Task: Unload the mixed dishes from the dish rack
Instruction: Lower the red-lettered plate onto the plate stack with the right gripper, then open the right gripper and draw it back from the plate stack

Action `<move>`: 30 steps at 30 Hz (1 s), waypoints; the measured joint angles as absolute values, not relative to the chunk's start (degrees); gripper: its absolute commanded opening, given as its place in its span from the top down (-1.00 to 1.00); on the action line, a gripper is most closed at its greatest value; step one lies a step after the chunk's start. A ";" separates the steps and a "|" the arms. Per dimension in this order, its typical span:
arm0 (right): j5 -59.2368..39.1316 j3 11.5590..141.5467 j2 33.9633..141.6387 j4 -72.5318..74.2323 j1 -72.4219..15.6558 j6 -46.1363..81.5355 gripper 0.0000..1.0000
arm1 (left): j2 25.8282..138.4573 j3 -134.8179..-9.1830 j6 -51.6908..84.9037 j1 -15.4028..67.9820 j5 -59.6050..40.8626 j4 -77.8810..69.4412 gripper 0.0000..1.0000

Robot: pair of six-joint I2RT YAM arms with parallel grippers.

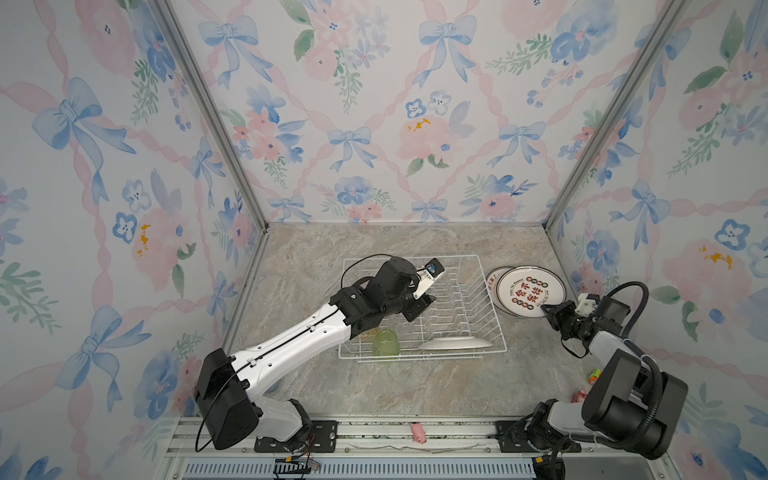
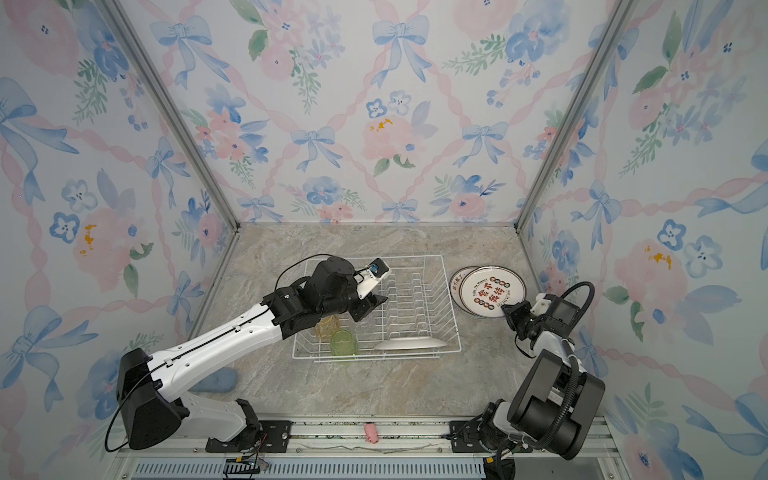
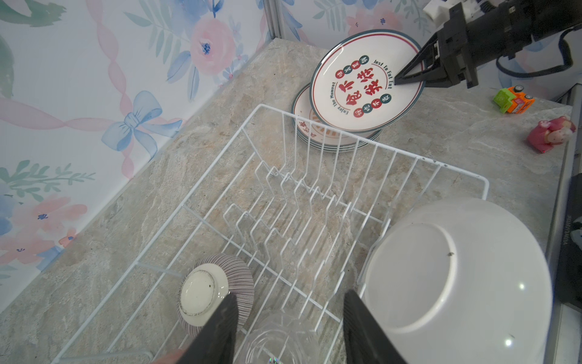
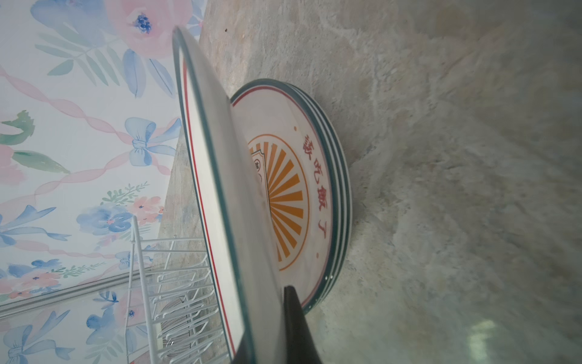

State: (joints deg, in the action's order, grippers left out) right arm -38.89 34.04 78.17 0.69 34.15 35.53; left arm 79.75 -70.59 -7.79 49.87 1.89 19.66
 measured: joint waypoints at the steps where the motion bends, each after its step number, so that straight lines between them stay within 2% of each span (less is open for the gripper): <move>1: -38.89 34.04 78.83 1.08 33.98 35.53 1.00 | 79.92 -70.59 -7.88 49.87 1.89 19.59 0.00; 14: -39.05 34.26 85.47 6.07 32.40 37.60 0.99 | 80.60 -70.59 -7.97 49.87 1.65 19.38 -0.01; 23: -39.20 34.72 86.17 6.59 32.12 37.93 0.80 | 80.60 -70.59 -8.01 49.87 1.63 19.38 -0.02; 30: -38.02 37.60 86.17 2.09 31.42 34.17 0.51 | 80.60 -70.59 -8.60 49.87 1.50 19.38 -0.02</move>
